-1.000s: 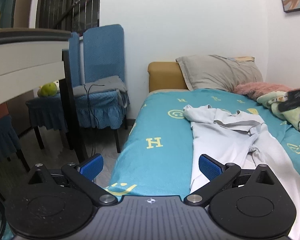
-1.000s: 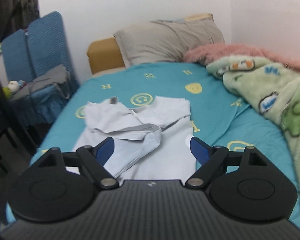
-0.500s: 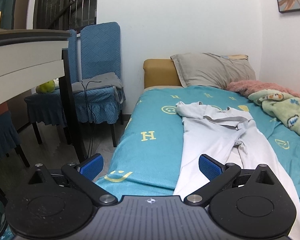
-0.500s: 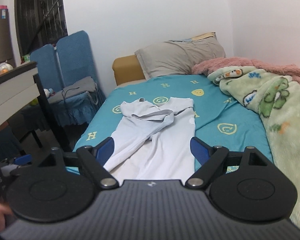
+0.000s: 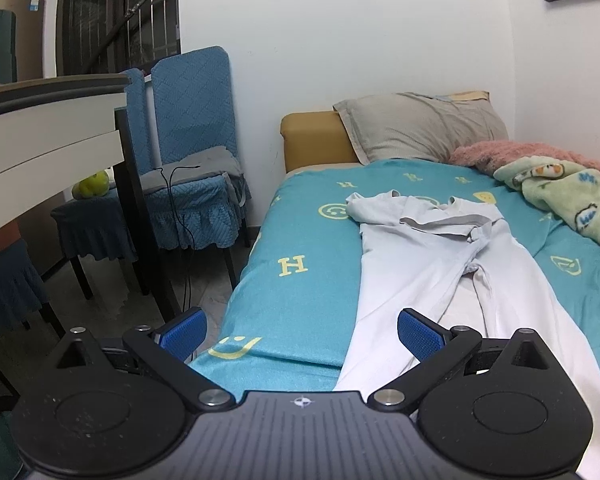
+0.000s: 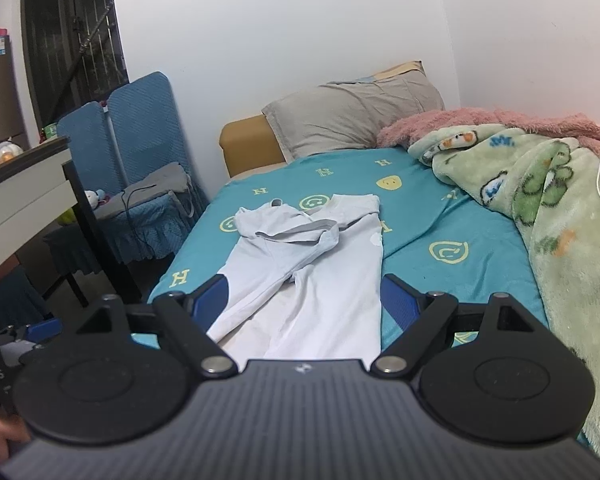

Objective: Fold clothes

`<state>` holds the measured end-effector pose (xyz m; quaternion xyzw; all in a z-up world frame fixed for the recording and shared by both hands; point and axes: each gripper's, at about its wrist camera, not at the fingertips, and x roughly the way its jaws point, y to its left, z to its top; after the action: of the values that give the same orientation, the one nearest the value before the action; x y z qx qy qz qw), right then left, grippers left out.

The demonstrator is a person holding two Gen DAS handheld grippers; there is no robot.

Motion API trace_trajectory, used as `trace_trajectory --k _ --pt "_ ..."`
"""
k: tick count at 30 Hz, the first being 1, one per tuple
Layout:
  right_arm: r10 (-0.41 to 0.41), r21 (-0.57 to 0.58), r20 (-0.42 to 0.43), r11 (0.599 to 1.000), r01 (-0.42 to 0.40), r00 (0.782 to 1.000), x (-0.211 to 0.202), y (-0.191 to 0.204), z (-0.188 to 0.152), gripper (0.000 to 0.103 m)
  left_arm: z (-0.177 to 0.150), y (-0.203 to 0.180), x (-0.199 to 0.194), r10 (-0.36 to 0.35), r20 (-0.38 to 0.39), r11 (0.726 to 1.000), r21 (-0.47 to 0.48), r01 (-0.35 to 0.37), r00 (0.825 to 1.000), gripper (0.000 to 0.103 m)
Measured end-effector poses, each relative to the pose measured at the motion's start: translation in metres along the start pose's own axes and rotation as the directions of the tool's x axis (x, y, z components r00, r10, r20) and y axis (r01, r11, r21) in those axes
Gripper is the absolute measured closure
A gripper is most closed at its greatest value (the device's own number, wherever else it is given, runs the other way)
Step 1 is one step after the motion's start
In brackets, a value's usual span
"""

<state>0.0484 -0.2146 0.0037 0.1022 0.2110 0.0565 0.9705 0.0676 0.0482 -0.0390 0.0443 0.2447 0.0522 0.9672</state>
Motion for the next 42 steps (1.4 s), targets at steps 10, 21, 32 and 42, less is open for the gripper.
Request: trace_trajectory --k 10,21,32,42 --pt "-0.005 0.025 -0.009 1.000 0.005 1.000 0.007 -0.014 0.002 0.019 0.006 -0.018 0.028 -0.033 -0.074 0.999 0.030 0.036 0.997 0.001" --pt "-0.018 0.165 -0.056 0.986 0.027 0.998 0.026 -0.046 -0.002 0.019 0.048 -0.043 0.136 -0.233 -0.207 0.957 -0.220 0.186 0.950 0.012" --pt "0.029 0.343 -0.092 0.939 0.004 0.995 0.053 -0.084 -0.009 0.019 0.077 -0.108 0.269 -0.326 -0.209 0.940 -0.177 0.292 0.922 0.067" --pt "0.039 0.456 -0.148 0.889 0.033 0.988 0.083 -0.109 -0.025 0.019 0.106 -0.185 0.337 -0.251 -0.192 0.943 0.171 0.284 0.949 0.079"
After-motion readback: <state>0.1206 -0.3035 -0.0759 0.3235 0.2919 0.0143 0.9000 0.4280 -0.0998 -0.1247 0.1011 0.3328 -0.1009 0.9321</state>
